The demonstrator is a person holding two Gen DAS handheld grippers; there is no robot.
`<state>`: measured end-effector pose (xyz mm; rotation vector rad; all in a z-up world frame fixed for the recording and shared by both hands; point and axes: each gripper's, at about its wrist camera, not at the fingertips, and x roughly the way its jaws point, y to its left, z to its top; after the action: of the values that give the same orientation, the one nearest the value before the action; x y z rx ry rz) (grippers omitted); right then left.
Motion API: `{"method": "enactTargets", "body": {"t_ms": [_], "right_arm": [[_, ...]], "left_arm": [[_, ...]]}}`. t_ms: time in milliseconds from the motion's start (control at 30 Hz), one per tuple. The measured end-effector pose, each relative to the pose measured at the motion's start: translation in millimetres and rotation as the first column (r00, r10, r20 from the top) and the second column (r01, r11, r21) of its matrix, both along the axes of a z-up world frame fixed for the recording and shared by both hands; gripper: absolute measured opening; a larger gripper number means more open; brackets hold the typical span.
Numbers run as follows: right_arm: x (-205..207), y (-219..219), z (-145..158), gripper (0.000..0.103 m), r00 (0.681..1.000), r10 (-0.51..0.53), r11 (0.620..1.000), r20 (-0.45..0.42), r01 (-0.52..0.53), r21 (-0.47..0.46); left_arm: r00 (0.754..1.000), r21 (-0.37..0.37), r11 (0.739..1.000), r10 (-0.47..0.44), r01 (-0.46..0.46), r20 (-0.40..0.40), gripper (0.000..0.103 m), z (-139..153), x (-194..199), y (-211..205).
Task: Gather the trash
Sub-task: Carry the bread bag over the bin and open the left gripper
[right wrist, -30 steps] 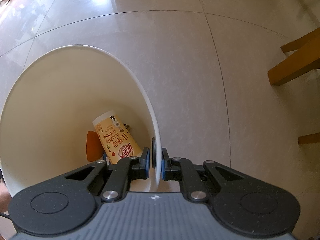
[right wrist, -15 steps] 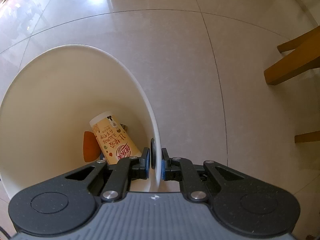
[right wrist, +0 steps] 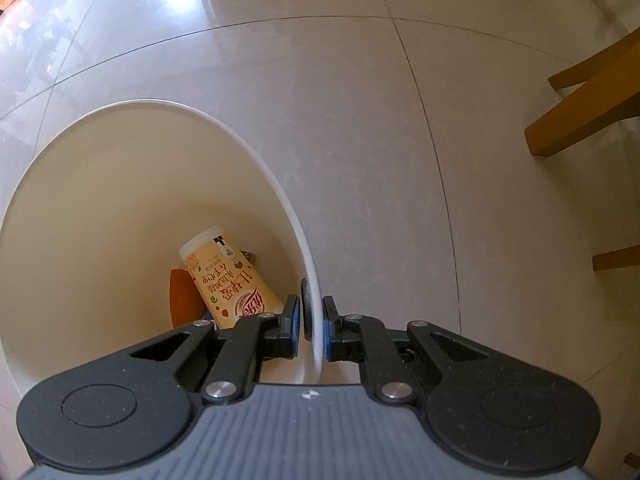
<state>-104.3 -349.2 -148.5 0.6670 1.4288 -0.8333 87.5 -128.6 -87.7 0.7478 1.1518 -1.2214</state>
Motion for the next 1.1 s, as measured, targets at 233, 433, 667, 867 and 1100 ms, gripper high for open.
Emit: {"method": "enactTargets", "body": {"t_ms": [233,433,667,867,1100], "right_arm": [[2.2,2.9,-0.2,0.013,1.000,0.019,1.000,-0.007,-0.019,-0.004],[3.1,3.4,1.9,0.013,1.000,0.019,1.000,-0.003,-0.019,-0.003],[1.4,2.0,2.6,0.013,1.000,0.013,1.000,0.002,-0.013,-0.003],[1.2,2.0,2.3,0.013,1.000,0.014,1.000,0.000,-0.014,-0.004],[2.1,2.1,2.0,0.013,1.000,0.010,1.000,-0.003,-0.010,-0.005]], "left_arm": [[0.997,-0.088,0.995,-0.059,0.055,-0.052,0.039,22.2,-23.8,-26.9],[0.996,-0.092,0.995,-0.047,0.040,-0.076,0.079,18.6,-35.1,-31.2],[0.997,-0.070,0.997,-0.032,0.027,-0.073,0.080,17.5,-42.5,-33.6],[0.999,-0.056,0.998,0.003,-0.005,-0.043,0.082,13.4,-35.2,-27.5],[0.999,-0.056,0.997,0.054,-0.054,-0.001,0.085,10.5,-21.1,-10.0]]}}
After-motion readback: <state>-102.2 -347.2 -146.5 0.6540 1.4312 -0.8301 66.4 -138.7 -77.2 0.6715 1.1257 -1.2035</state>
